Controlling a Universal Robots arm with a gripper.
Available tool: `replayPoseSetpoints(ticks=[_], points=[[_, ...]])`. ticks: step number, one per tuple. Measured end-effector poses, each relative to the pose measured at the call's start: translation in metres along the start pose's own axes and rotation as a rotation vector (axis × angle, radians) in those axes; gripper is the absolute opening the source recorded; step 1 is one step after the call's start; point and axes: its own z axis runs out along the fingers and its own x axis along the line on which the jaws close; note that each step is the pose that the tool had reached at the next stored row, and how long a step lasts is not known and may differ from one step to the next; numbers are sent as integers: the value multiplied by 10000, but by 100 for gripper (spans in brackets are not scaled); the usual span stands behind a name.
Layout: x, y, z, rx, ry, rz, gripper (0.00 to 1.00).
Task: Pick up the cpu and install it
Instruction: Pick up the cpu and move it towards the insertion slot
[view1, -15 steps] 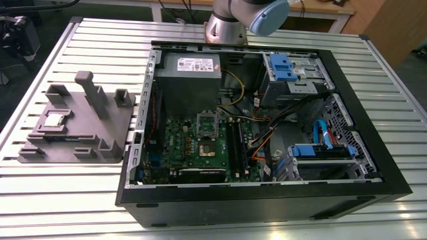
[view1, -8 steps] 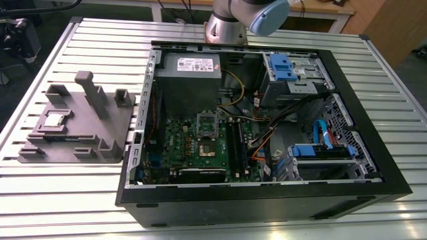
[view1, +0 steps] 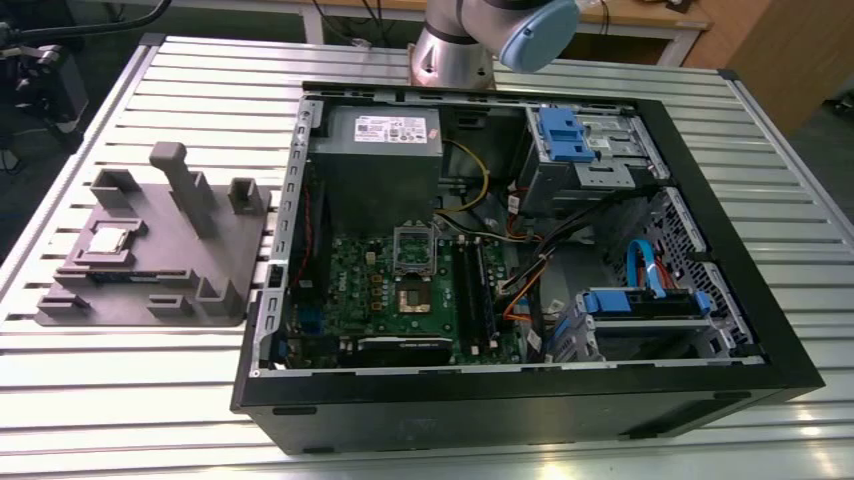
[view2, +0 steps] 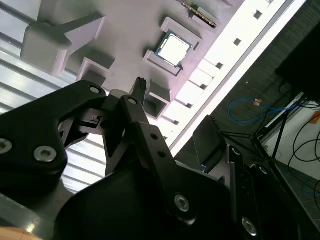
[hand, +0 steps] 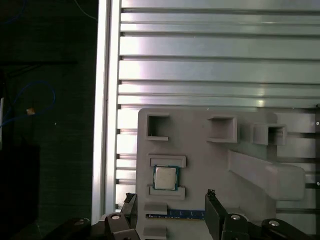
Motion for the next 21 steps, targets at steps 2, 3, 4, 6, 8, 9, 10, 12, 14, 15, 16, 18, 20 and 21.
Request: replayPoseSetpoints(ticks=[2,3,4,6,8,9,10,12,14,15,16,18,20,21], points=[[-1,-1,13,6,-32,-79,65],[-1,-1,18,9,-26,-181,65],[0,-1,25,11,-20,-304,65],[0,-2,47,12,-11,-544,65],[0,-4,76,13,-7,-613,65],[0,-5,92,12,-9,-613,65],[0,-7,108,12,-9,-614,65],[-1,-11,125,13,-9,-615,65],[0,-13,132,14,-8,-614,65],[0,-13,132,14,-7,-614,65],[-1,-13,134,13,-9,-614,65],[-1,-14,153,13,-9,-615,65],[-1,-14,156,13,-10,-614,65],[-1,-14,158,13,-9,-615,65]])
